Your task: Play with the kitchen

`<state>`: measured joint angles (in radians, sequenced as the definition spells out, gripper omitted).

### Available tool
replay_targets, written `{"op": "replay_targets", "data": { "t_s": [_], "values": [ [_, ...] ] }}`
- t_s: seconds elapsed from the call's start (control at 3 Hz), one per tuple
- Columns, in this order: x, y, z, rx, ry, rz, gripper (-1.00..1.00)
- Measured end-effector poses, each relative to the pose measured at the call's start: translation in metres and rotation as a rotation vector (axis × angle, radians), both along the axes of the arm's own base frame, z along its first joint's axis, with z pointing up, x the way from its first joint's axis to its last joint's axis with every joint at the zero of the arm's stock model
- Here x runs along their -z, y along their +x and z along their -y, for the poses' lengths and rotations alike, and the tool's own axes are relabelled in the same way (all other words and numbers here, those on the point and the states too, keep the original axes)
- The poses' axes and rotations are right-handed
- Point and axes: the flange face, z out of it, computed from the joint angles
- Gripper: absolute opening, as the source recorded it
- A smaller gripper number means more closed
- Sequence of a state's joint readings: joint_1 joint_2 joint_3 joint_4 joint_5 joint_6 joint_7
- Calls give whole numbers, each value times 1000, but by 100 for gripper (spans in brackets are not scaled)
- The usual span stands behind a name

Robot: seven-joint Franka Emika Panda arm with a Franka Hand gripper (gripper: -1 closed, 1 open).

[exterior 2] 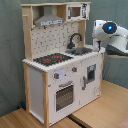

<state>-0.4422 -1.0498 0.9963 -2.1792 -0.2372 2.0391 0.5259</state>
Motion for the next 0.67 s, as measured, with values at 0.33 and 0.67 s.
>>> {"op": "replay_targets", "data": {
  "t_s": [0.33, 0.67],
  "values": [
    [6, 2, 8, 28, 45, -92, 100],
    [5, 38, 25, 34, 81, -151, 100]
  ]
}}
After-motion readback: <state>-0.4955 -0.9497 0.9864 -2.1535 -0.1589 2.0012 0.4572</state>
